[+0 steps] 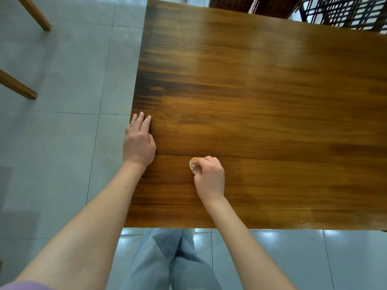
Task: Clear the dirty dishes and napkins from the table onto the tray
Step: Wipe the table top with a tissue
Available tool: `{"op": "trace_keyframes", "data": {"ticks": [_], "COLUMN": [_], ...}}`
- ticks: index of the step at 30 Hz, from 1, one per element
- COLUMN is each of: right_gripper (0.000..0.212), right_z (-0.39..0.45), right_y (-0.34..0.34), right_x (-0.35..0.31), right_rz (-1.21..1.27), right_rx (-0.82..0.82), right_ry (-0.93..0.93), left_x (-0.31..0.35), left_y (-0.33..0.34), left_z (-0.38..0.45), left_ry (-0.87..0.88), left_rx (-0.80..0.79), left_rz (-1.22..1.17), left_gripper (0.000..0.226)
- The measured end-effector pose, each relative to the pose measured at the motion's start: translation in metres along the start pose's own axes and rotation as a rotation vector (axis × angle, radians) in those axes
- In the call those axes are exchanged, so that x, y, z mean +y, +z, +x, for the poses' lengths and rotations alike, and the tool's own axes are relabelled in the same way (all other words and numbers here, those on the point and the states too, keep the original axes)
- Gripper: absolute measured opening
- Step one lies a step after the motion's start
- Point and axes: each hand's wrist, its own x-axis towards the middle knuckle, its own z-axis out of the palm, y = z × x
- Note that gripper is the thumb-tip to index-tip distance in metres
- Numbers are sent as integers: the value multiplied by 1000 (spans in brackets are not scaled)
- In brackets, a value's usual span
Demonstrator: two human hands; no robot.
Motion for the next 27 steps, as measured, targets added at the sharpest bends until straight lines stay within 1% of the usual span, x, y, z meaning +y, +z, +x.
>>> {"op": "trace_keyframes", "data": {"ticks": [3, 7, 12, 16, 21, 24, 27], "right_gripper": [19, 18, 17, 15, 9, 8, 8], "right_z": [-6, -5, -1, -9, -24, -35, -38], "right_y": [-19, -44, -73, -93, -117, -133, -152], "right_x": [9, 19, 11, 1, -17, -26, -35], "right_rz": [66, 128, 224, 272, 304, 313, 306], "right_rx": [81, 152, 269, 310, 361, 392, 439], "right_ry": [42, 104, 95, 101, 107, 113, 122], "left_x": [4, 22, 56, 75, 95, 109, 129], "left_y": [-4, -16, -40, -73, -121, -143, -164], "left_z": [-2, -12, -33, -50, -67, -76, -74], "left_ry": [-2, -19, 83, 147, 197, 228, 298], "left_rx": [-31, -21, -1, 53, 79, 61, 31], "left_rz": [13, -149, -221, -236, -279, -299, -306], "left_gripper": [45, 40, 42, 42, 40, 40, 43]}}
